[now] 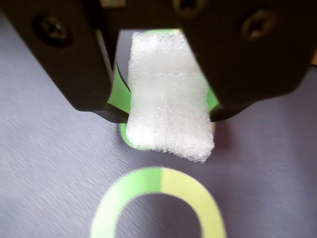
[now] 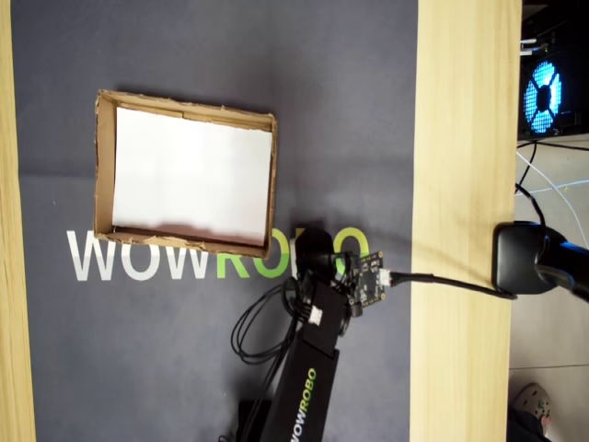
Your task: Put the block into the box.
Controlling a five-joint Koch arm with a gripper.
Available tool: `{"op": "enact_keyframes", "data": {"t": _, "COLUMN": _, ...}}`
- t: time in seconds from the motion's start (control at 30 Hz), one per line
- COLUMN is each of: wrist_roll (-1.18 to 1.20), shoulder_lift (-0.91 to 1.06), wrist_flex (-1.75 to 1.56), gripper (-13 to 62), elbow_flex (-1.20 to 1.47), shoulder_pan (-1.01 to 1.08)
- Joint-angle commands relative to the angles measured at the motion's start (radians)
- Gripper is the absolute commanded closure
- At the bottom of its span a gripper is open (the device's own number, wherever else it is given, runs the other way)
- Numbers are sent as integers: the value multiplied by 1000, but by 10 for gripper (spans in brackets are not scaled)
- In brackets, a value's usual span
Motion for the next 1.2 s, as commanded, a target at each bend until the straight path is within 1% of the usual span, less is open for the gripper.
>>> {"op": "enact_keyframes", "data": {"t": 0.0, "wrist_roll": -34, "shoulder_lift": 6, "wrist_flex": -127, "gripper": 329, "elbow_flex": -31, "shoulder_pan": -11}}
{"op": "enact_keyframes", "data": {"t": 0.13, "wrist_roll": -34, "shoulder_lift": 32, "wrist_flex": -193, "gripper": 445, "elbow_flex": -15, "shoulder_pan": -11}}
{"op": "enact_keyframes", "data": {"t": 0.17, "wrist_roll": -34, "shoulder_lift": 41, "wrist_flex": -215, "gripper": 488, "elbow_flex": -12, "shoulder_pan": -11}}
{"op": "enact_keyframes", "data": {"t": 0.2, "wrist_roll": -35, "shoulder_lift": 72, "wrist_flex": -295, "gripper": 557, "elbow_flex": 14, "shoulder_pan": -9}}
{"op": "enact_keyframes", "data": {"t": 0.4, "wrist_roll": -37, "shoulder_lift": 163, "wrist_flex": -296, "gripper": 559, "elbow_flex": -5, "shoulder_pan": -32}}
{"op": "enact_keyframes", "data": {"t": 0.47, "wrist_roll": -35, "shoulder_lift": 207, "wrist_flex": -298, "gripper": 559, "elbow_flex": -20, "shoulder_pan": -58}}
{"op": "enact_keyframes", "data": {"t": 0.5, "wrist_roll": -32, "shoulder_lift": 281, "wrist_flex": -313, "gripper": 559, "elbow_flex": -21, "shoulder_pan": -106}}
{"op": "enact_keyframes", "data": {"t": 0.7, "wrist_roll": -6, "shoulder_lift": 399, "wrist_flex": -318, "gripper": 559, "elbow_flex": -44, "shoulder_pan": -202}}
{"op": "enact_keyframes", "data": {"t": 0.8, "wrist_roll": 15, "shoulder_lift": 423, "wrist_flex": -318, "gripper": 559, "elbow_flex": -57, "shoulder_pan": -253}}
{"op": "enact_keyframes", "data": {"t": 0.93, "wrist_roll": 94, "shoulder_lift": 453, "wrist_flex": -318, "gripper": 559, "elbow_flex": -48, "shoulder_pan": -370}}
{"op": "enact_keyframes", "data": {"t": 1.07, "wrist_roll": 133, "shoulder_lift": 448, "wrist_flex": -318, "gripper": 559, "elbow_flex": -41, "shoulder_pan": -506}}
{"op": "enact_keyframes", "data": {"t": 1.17, "wrist_roll": 152, "shoulder_lift": 420, "wrist_flex": -322, "gripper": 558, "elbow_flex": -37, "shoulder_pan": -540}}
